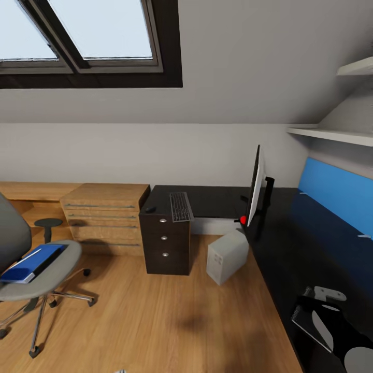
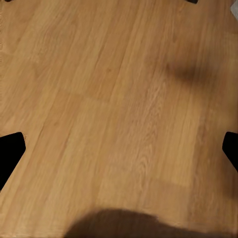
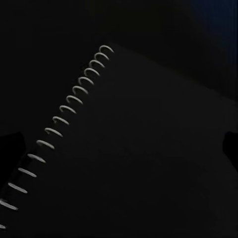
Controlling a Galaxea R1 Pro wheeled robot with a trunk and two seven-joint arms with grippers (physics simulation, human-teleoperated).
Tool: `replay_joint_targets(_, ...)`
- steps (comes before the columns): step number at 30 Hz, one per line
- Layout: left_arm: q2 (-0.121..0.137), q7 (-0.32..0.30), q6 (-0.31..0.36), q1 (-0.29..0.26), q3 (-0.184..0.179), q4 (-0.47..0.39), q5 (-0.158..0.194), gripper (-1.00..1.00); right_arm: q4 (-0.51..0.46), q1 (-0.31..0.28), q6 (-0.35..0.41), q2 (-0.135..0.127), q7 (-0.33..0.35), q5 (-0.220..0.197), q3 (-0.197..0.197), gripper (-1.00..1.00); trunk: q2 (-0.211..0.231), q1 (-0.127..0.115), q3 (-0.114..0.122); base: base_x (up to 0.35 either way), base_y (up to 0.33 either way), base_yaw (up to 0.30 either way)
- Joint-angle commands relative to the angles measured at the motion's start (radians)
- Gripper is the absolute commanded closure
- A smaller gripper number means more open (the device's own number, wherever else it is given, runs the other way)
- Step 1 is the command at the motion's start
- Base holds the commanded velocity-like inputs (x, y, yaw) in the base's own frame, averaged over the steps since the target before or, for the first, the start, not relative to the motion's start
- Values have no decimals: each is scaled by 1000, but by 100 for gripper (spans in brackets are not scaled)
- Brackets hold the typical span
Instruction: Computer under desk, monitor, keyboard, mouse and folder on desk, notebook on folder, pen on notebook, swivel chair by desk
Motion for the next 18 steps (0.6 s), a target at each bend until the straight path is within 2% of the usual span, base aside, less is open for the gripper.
replay_joint_targets(1,1,9,1,0,-5,-2,9,-100,-2,0,4,0,-4,-11,2,-100,-1,0,-1,-307,0,0)
replay_joint_targets(18,1,8,1,-1,-5,-4,9,-100,-2,0,3,0,-4,-12,2,-100,-1,0,-1,-329,0,0)
